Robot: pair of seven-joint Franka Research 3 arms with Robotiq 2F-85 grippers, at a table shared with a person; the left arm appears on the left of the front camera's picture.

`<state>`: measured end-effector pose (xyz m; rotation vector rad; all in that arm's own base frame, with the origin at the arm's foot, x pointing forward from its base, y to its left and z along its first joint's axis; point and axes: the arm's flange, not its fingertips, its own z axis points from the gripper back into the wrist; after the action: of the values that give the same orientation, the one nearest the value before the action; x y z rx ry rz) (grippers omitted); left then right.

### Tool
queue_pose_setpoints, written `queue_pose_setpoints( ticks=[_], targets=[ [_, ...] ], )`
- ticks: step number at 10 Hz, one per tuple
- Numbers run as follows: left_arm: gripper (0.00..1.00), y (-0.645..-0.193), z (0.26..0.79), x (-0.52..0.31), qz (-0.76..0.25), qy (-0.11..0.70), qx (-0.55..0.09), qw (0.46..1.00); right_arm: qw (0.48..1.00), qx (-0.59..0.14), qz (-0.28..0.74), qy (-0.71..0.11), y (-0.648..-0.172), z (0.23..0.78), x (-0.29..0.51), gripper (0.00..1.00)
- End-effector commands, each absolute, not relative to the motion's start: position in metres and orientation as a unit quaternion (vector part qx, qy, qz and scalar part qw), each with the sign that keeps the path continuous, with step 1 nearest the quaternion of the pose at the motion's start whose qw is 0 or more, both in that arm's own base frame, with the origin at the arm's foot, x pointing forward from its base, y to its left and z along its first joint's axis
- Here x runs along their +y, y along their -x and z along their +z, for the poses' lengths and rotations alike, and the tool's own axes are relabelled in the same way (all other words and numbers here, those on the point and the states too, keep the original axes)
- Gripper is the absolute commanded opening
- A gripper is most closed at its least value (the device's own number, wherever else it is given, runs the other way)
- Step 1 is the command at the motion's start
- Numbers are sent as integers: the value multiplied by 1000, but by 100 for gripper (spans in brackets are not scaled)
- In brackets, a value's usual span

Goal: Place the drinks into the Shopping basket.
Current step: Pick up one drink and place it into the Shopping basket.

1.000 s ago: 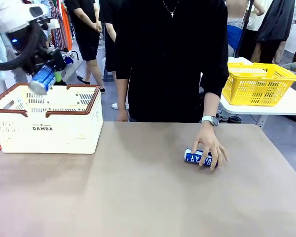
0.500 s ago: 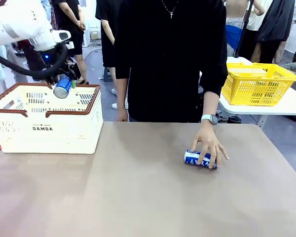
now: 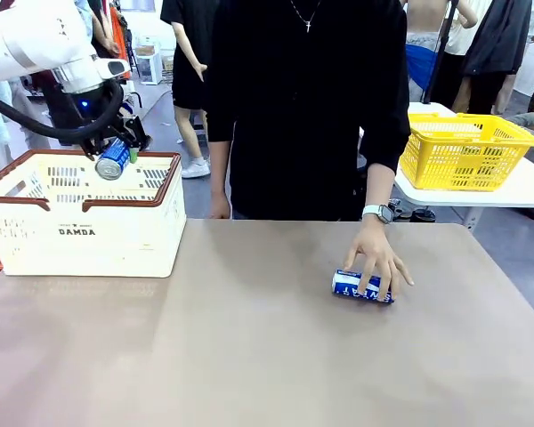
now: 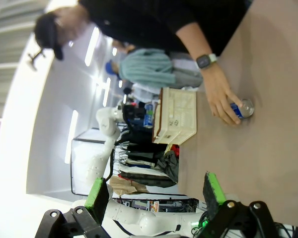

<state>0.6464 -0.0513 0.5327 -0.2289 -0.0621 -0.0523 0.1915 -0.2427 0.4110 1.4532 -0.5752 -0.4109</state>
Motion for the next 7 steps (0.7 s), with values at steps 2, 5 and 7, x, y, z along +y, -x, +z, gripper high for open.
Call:
queue_pose_setpoints(
  ticks=[2, 5, 7],
  targets=[
    [0, -652, 514, -50, -47, 102, -28, 993, 684, -273, -176, -654, -195, 415, -243, 100],
    [0, -647, 465, -45, -28, 61, -65, 996, 684, -273, -176, -654, -195, 415, -243, 100],
    [0, -650, 429, -42, -19, 52, -47, 997, 684, -273, -176, -654, -195, 415, -243, 100]
  ],
)
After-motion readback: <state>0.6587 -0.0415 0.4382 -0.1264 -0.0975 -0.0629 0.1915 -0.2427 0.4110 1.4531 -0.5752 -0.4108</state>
